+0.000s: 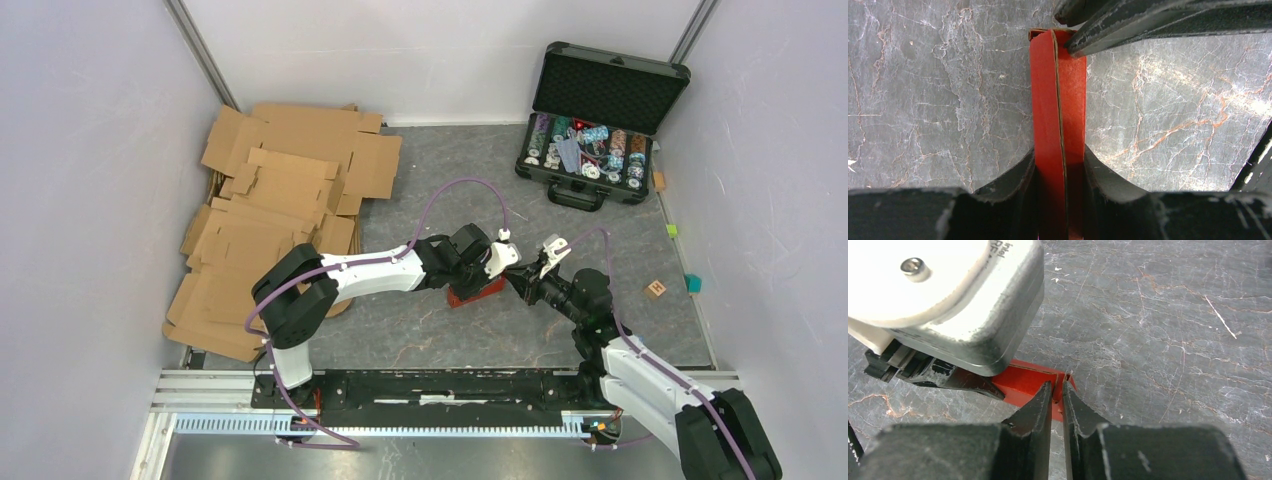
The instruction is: Fold the paper box
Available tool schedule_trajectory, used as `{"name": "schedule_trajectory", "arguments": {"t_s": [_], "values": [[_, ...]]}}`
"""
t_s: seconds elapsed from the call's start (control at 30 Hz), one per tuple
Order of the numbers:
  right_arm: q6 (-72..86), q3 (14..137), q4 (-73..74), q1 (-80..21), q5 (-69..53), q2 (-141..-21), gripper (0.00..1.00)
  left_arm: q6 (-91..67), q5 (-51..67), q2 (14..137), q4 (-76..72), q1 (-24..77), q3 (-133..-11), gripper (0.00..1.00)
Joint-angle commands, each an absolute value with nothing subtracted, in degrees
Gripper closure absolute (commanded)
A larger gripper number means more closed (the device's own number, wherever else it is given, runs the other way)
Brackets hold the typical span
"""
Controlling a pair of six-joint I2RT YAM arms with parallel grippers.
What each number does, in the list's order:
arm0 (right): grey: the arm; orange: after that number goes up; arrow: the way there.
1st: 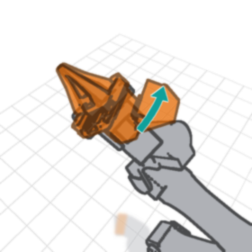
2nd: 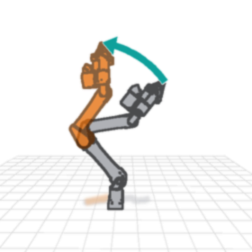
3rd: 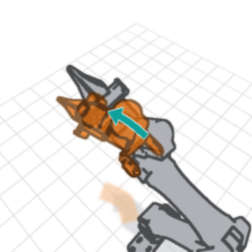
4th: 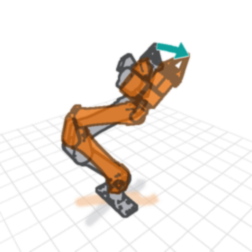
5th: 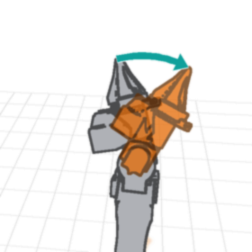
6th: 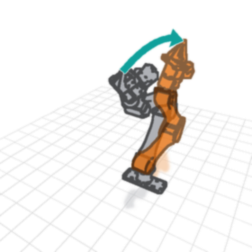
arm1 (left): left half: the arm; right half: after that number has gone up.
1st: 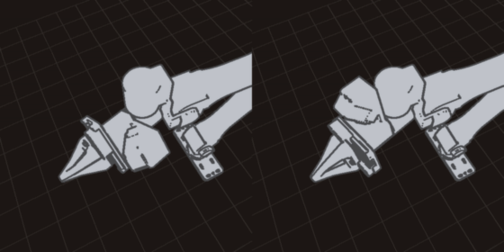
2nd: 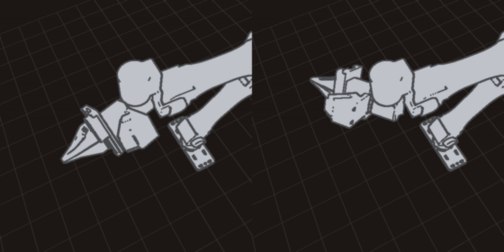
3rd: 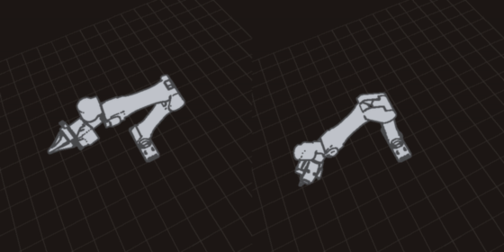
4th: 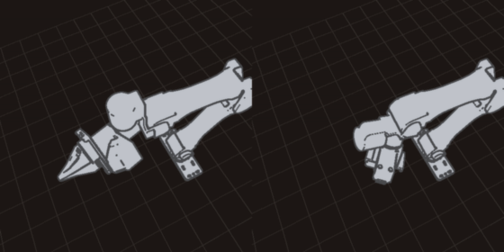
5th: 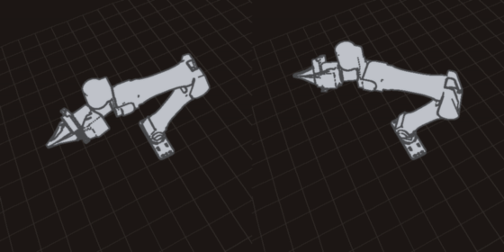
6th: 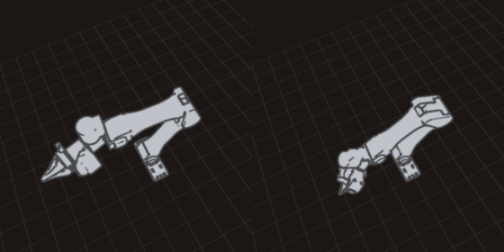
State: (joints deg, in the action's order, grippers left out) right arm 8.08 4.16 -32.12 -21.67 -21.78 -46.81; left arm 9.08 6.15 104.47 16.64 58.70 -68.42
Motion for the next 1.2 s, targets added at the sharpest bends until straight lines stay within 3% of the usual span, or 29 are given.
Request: {"name": "schedule_trajectory", "arguments": {"t_s": [0.0, 0.43, 1.17], "values": [[7.10, 5.62, -32.88, -21.98, -20.75, -46.34, 0.84, 8.36, 6.94, 107.89, 23.20, 59.48, -67.41, 0.68], [5.55, 7.00, -28.04, -22.00, -16.97, -46.39, 0.99, 8.43, 7.18, 107.82, 23.20, 59.50, -67.42, 0.68], [6.85, 5.81, -27.63, -22.79, -17.40, -46.31, 1.00, 8.44, 7.38, 108.02, 23.33, 59.48, -67.59, 0.68]]}}
